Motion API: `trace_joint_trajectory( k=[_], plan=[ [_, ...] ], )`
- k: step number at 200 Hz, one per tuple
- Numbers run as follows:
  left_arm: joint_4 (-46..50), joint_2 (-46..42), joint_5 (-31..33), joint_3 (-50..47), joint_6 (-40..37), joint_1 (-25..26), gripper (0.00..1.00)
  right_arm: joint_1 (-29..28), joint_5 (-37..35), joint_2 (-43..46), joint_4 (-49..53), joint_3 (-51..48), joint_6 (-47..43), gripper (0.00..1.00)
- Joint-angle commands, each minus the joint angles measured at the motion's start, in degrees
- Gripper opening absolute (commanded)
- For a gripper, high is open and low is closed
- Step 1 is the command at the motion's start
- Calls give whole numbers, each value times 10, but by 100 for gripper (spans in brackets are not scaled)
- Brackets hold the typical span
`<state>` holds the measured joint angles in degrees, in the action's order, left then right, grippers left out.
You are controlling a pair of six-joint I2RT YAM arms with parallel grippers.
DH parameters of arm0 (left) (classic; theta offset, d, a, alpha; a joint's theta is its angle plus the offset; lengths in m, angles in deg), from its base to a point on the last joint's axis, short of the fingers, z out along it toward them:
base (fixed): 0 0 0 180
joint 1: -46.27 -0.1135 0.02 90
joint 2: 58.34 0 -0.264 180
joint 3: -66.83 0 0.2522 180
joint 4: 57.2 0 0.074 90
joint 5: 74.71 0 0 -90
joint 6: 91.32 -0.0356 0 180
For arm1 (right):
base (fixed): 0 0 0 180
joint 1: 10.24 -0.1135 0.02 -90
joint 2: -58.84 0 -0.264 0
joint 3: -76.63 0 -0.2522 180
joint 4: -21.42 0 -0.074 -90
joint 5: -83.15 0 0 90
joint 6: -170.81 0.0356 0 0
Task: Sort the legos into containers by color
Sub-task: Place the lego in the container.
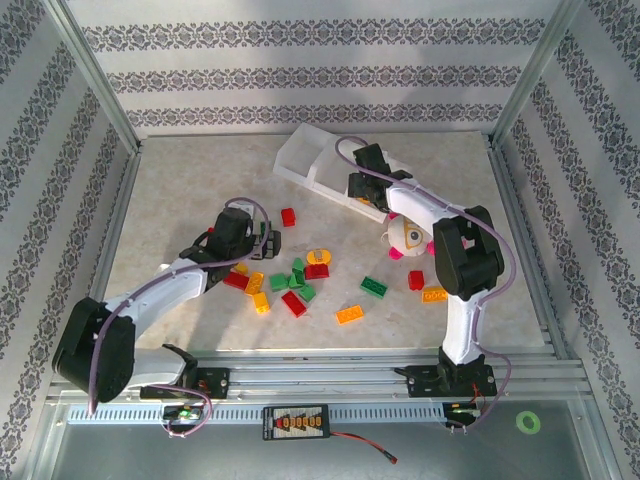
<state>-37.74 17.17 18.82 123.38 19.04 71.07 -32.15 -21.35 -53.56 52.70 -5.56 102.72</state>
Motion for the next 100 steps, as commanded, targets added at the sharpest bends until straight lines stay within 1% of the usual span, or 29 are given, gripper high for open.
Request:
trace_joint_trajectory(
  k=[1, 26, 46, 57, 78, 100],
  plan=[
    [91, 41, 24, 54, 48, 8, 99, -7, 13, 80, -27, -28, -29, 81],
    [161, 107, 37, 114, 88, 8, 99, -27, 51, 156, -81, -95, -66, 87],
    [198, 157, 47, 160, 117, 7, 100, -47, 91, 217, -121, -157, -93, 92],
    [214, 182, 50, 183, 129, 7, 92, -58, 108, 249, -134, -184, -96, 94],
    [229, 224, 53, 219, 138, 8, 85, -74, 126, 292, -141, -229, -83, 95],
    [226, 265, 53, 243, 132, 7, 77, -89, 119, 322, -148, -267, -60, 95]
  ],
)
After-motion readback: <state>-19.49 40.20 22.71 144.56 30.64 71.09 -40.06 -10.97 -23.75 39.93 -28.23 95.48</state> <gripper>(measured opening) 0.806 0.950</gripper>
